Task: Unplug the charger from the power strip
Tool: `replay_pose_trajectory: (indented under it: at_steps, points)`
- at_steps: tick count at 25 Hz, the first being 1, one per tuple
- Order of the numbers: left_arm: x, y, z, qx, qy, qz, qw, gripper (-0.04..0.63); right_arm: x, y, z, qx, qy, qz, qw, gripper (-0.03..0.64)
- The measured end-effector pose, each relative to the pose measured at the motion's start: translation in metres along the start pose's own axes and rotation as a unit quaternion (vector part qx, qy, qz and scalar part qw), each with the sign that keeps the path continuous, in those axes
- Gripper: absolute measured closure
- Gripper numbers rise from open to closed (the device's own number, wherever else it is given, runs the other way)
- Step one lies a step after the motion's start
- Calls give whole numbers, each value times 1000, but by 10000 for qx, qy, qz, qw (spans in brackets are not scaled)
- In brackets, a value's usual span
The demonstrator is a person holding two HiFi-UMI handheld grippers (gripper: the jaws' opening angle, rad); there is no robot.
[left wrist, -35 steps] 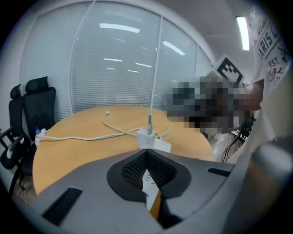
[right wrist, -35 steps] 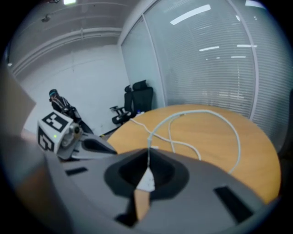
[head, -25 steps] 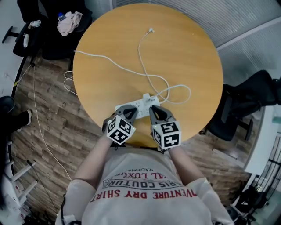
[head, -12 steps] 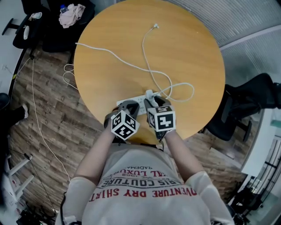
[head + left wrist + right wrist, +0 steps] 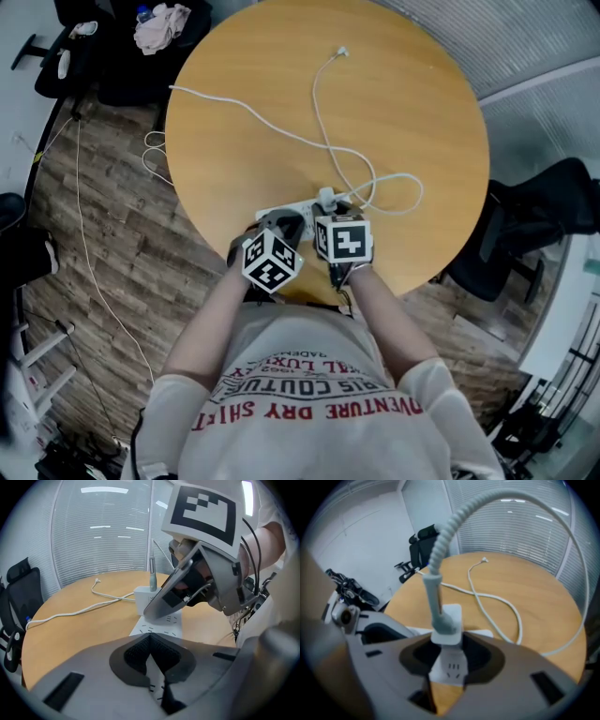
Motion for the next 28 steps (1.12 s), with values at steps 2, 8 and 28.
replay_pose_trajectory:
  at_steps: [2,8,28]
  points:
    - [-1,-1,0,-29,-28,45,10000,563,-2,0,1,-77,-79,134,9998,457]
    - [-1,0,0,5,-59,64,10000,563,-9,-1,6,-132,-264,318,9991,460]
    - [-3,2,8,-295,147,644,9974,563,-17,17,102,1243,356,820,9882,462]
Point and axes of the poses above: the fingertips, and each gripper's own axes: z backward along the fingers, x to its right, y out of its top, the point moved 6 cm from there along z, backward along the fingers, and after that the axes turned 8 degrees about y, right-handed, at the moved point
